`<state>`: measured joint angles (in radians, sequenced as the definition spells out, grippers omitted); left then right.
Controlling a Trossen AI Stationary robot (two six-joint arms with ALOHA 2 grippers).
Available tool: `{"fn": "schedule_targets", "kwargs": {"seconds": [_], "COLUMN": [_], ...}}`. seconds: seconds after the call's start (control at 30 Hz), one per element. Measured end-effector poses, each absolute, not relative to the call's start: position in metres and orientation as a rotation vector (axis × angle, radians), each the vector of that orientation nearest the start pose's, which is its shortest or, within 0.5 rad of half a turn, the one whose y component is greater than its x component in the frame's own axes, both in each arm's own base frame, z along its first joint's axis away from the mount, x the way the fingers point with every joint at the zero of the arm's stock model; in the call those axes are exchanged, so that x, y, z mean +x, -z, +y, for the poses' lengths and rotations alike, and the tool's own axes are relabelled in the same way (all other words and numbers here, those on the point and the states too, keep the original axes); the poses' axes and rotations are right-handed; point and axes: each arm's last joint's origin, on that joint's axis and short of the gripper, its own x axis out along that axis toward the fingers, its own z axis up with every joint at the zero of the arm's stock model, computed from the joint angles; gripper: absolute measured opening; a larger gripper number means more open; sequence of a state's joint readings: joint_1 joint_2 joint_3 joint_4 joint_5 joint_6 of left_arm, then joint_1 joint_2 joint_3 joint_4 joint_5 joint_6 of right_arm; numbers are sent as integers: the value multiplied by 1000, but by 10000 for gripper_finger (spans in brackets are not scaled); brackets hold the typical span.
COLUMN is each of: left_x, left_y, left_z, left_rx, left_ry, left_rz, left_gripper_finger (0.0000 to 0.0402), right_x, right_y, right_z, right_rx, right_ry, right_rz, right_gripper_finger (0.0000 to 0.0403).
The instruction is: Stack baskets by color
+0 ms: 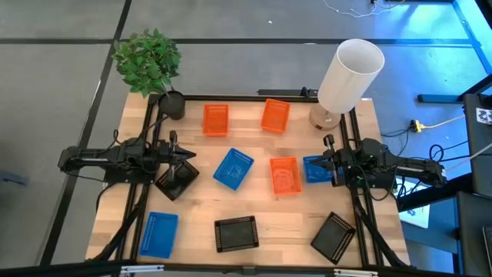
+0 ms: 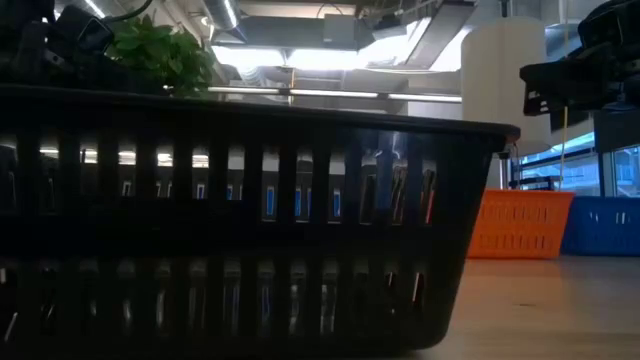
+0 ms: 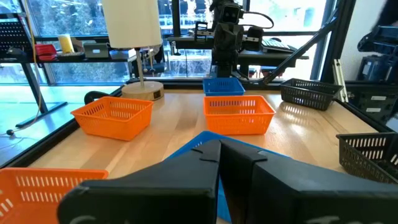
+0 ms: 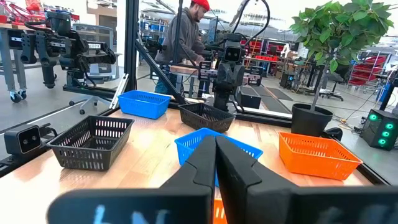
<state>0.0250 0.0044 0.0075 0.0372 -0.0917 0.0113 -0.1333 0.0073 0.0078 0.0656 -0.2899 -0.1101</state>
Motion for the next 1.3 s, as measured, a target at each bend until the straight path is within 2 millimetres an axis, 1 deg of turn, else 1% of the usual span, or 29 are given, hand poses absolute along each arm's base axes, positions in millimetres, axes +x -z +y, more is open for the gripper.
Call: {"fn": "schedule_targets", "kwargs": {"seconds": [0.73, 0.9, 1.0, 1.1, 1.17, 1.23, 1.3], "left_x": [97, 97, 97, 97, 97, 97, 97], "left_y": [-169, -169, -169, -169, -169, -169, -169], "left_z": [5, 5, 5, 5, 5, 5, 5], "left_rx": [10, 10, 10, 10, 10, 10, 10], "left_ry": [-117, -117, -117, -117, -117, -117, -117], "left_rz": [-40, -40, -40, -40, -40, -40, -41], "left_gripper_finger": [0, 0, 0, 0, 0, 0, 0], "right_x": [96, 96, 95, 93, 92, 92, 91], "right_y": [-172, -175, -180, -191, -199, -206, -219], "right_z": [-5, -5, -5, -3, -3, -3, -4], "right_rx": [-124, -132, -121, -40, 20, 28, 31], "right_ry": [-152, -144, -147, -183, -181, -178, -166], "right_rz": [-74, -108, -141, -154, -122, -85, -58], "right_gripper_finger": [14, 14, 10, 3, 2, 2, 2]}}
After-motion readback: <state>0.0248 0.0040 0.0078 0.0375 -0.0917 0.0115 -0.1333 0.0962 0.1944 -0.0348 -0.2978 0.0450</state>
